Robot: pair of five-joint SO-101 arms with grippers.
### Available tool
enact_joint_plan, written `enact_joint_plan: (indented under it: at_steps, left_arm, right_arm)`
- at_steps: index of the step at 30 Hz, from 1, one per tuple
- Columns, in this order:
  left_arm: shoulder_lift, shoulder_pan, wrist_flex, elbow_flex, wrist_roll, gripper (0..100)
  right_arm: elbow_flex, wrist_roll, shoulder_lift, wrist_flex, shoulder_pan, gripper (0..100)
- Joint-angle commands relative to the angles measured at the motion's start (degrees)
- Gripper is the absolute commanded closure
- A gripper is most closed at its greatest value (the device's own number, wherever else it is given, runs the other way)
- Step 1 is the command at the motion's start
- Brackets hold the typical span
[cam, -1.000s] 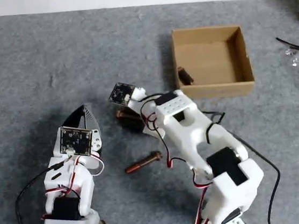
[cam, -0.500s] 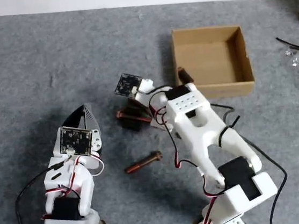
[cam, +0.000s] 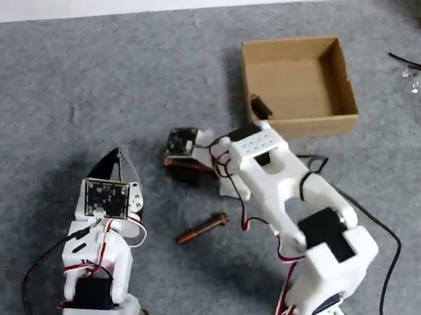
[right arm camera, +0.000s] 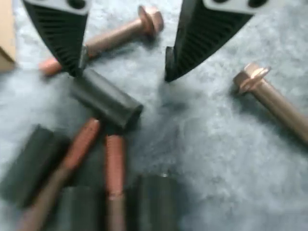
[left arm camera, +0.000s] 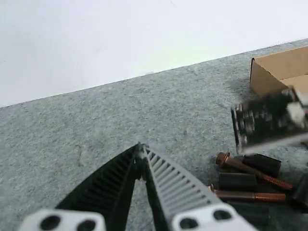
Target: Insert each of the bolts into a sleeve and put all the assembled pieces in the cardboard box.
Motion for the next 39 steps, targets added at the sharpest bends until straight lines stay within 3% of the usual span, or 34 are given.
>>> enact_joint_plan:
  at_steps: [1,14,30,32,36,39]
  left_arm:
    - [0.31,-0.31,-1.23,1.27,0.18,99]
    - [0.31,-0.31,-1.23,1.27,0.18,99]
    - [0.40,-0.31,-1.23,1.27,0.09,99]
    - [0.40,-0.31,-1.23,1.27,0.09,99]
    - [0.40,-0.31,-1.23,1.27,0.09,99]
    - [0.40,-0.31,-1.23,1.27,0.09,99]
  right_arm:
    - [-2.33,1.32,1.45,1.45,-0.84,76.4]
    - [-10.51,-2.73,7.52,-1.98,-0.92,76.4]
    - [-10.33,0.18,10.42,-3.30,-1.10,76.6]
    - [-10.24,-0.09,12.88,-3.03,-1.10,80.3]
    - [-10.51,-0.18,15.08,-3.03,-1.10,97.6]
    - [-10.51,-0.35,15.25,-3.30,-1.10,98.7]
